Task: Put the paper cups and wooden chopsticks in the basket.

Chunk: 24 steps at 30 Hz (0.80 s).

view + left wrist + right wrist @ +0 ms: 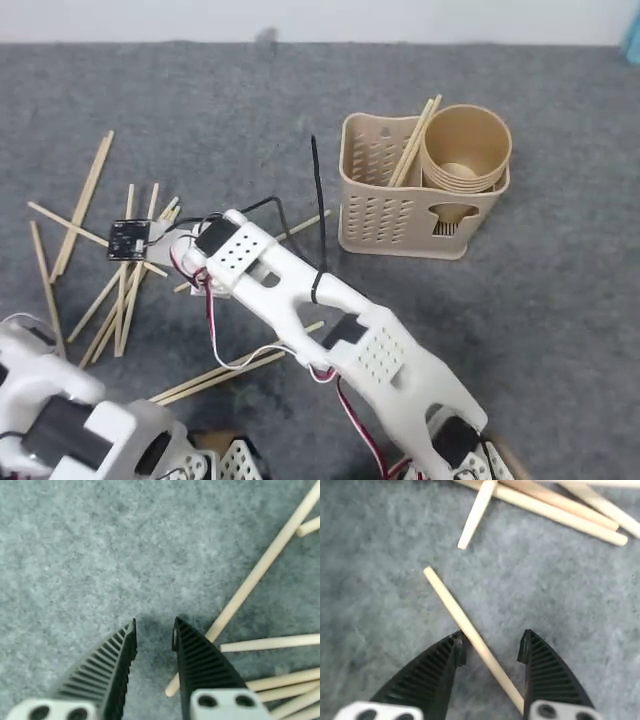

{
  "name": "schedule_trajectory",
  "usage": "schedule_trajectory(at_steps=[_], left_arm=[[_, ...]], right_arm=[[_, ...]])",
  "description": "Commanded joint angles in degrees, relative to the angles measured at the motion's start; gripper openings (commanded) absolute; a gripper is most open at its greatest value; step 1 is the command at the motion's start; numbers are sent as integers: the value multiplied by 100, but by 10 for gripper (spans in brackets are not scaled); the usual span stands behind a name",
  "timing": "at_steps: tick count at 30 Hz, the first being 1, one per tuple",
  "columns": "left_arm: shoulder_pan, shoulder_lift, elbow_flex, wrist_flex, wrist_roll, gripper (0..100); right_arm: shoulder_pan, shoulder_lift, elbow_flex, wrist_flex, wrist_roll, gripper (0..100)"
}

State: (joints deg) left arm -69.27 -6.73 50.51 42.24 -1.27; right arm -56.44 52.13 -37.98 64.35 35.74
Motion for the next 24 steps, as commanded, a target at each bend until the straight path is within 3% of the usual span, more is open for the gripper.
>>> schedule_trajectory(at_steps=[1, 4, 14, 21, 24], left_arm=[[18, -35, -215, -141, 53, 110], [18, -35, -215, -141, 53, 110], [26, -35, -215, -141, 53, 110], [97, -35, -207, -141, 53, 110], [220, -35, -189, -141, 53, 110]], right_arm=[[48, 233, -703, 145, 88, 116], [57, 409, -1046, 312, 70, 0], [215, 101, -3051, 2308, -35, 7], [338, -295, -5767, 3899, -730, 7], [347, -787, -5829, 3855, -1380, 7]])
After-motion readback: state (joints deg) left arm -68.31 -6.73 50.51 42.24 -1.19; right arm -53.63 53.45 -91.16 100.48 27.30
